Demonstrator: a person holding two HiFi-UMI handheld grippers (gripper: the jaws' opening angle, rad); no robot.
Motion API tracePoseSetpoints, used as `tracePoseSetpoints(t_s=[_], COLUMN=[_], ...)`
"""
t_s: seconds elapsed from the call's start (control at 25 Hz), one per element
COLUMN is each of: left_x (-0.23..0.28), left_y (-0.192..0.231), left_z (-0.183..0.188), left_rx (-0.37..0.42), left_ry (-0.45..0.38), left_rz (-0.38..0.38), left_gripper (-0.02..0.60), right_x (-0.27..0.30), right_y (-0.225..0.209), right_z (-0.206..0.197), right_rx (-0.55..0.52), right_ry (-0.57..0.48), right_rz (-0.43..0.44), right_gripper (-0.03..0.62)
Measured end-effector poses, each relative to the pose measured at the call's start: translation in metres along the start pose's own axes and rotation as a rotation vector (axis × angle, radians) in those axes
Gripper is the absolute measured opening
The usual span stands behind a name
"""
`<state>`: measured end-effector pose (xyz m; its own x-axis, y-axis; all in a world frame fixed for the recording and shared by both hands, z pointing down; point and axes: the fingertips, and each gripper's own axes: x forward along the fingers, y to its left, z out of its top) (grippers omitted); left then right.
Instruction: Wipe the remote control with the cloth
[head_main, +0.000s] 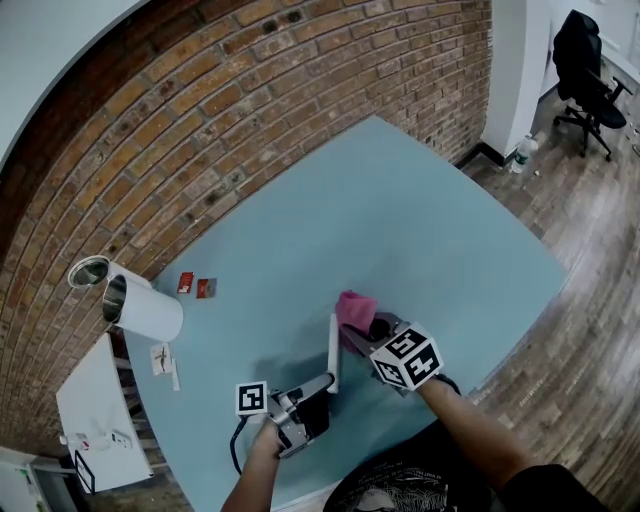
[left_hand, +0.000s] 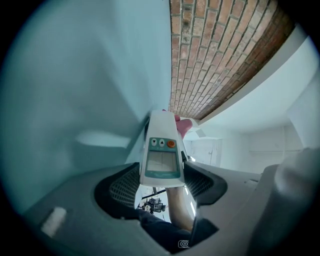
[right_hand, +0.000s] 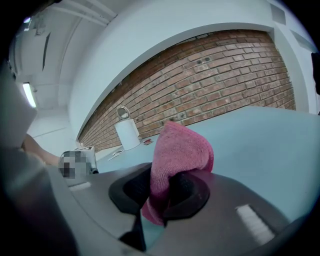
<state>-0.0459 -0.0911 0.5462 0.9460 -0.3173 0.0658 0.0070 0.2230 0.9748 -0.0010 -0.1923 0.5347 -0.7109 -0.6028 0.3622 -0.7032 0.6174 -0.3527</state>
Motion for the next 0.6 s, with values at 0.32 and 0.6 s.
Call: tracePoseSetpoints(t_s=[0.32, 0.6], left_x=[0.007, 0.013], left_y=[-0.002, -0.002], left_z=[-0.002, -0.001], left_rx=[-0.027, -0.039], left_ry=[-0.066, -0.113], left_rz=[-0.052, -0.094], left_gripper=[0.278, 0.278], right_x=[-0.007, -0.014], right_y=[0.011, 0.023], right_z=[-0.004, -0.008], right_rx=[-0.014, -0.038], right_ry=[0.001, 0.004], right_rz=[0.019, 0.036], right_gripper=[0.064, 0.064])
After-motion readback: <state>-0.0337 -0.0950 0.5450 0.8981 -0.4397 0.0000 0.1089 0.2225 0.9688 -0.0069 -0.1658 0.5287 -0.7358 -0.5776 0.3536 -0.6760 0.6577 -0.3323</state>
